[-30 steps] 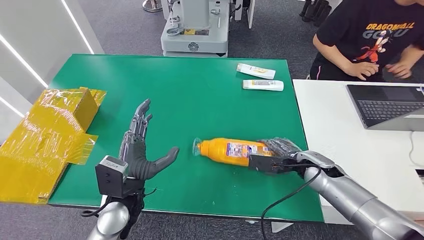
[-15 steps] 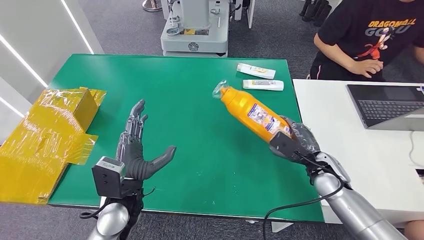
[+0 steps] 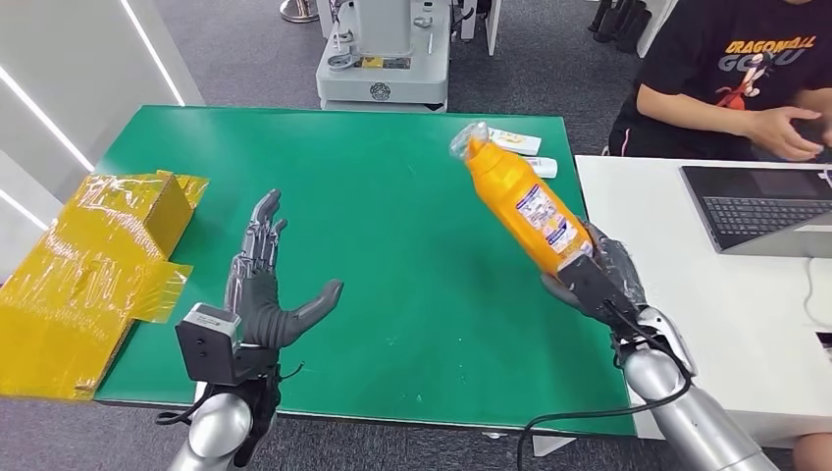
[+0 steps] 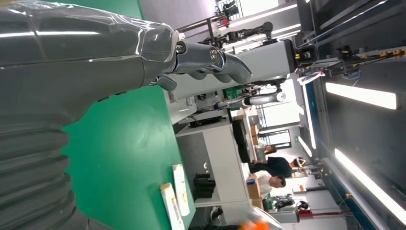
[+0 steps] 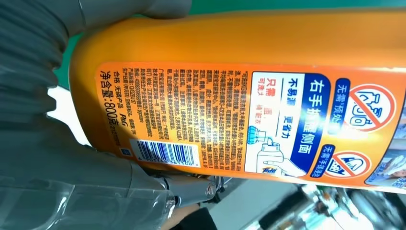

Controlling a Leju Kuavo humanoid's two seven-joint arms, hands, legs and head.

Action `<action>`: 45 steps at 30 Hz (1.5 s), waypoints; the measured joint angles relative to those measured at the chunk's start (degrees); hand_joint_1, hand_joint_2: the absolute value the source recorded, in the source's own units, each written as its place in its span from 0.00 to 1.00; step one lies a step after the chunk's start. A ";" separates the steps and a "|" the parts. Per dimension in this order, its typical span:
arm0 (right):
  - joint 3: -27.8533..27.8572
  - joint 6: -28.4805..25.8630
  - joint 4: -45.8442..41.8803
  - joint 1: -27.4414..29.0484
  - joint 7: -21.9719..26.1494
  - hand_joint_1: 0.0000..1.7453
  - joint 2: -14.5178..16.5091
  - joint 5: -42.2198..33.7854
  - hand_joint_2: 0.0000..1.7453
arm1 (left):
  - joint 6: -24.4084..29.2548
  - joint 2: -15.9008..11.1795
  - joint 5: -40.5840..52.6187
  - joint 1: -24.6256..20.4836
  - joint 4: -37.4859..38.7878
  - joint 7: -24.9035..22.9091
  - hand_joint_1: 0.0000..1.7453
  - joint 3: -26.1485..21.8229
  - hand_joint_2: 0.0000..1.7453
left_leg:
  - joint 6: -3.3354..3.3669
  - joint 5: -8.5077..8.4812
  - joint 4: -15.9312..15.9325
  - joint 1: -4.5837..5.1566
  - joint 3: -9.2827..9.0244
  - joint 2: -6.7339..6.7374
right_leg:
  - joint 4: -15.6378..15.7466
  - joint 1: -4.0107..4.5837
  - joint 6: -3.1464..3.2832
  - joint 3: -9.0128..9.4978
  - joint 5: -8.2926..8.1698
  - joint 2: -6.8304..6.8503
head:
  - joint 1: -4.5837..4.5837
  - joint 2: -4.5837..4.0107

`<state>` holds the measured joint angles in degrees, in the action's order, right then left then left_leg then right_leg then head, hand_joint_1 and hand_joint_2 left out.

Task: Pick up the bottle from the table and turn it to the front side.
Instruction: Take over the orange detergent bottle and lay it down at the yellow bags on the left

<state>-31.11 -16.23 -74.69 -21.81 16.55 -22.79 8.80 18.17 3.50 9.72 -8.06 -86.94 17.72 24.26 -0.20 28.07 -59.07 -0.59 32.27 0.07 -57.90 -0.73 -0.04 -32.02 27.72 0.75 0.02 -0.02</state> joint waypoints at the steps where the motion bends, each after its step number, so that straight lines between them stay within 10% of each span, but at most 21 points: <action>1: 0.52 -0.87 -0.41 0.31 1.68 1.00 0.78 -0.97 1.00 | -0.17 -0.11 -0.45 -0.47 0.11 0.24 0.00 0.00 1.00 | 0.00 0.00 0.00 0.00 0.02 0.03 | -0.02 0.00 0.00 -0.02 0.00 -0.03 | 0.00 0.00; 14: -1.01 3.27 0.62 -6.21 9.25 1.00 12.05 -7.22 1.00 | -6.84 -0.10 -7.55 -6.42 1.32 0.61 0.00 0.00 1.00 | 0.03 -0.10 -0.03 0.01 0.03 0.16 | -0.19 -0.01 0.01 -0.16 -0.02 -0.14 | 0.00 0.01; 34: -3.57 29.95 11.33 -14.43 8.84 1.00 18.03 -15.91 1.00 | -8.94 -0.01 -10.22 -9.88 4.17 -0.22 0.00 0.13 1.00 | 0.02 -0.11 -0.08 0.00 0.10 0.13 | -0.22 0.00 0.00 -0.21 -0.04 -0.12 | 0.00 0.00; 45: -5.13 34.77 13.67 -15.68 9.22 1.00 19.83 -15.72 1.00 | -9.66 0.08 -10.83 -10.91 4.68 -0.54 0.00 0.13 1.00 | 0.03 -0.11 -0.11 0.01 0.12 0.13 | -0.21 -0.01 -0.01 -0.22 -0.05 -0.12 | 0.01 0.00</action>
<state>-36.24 18.54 -61.02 -37.48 25.77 -2.96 -6.92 8.51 3.58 -1.11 -18.96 -82.26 17.18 24.39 -0.17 27.97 -59.19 -0.58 32.39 0.20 -58.11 -0.74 -0.05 -32.23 27.67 0.63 0.03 -0.02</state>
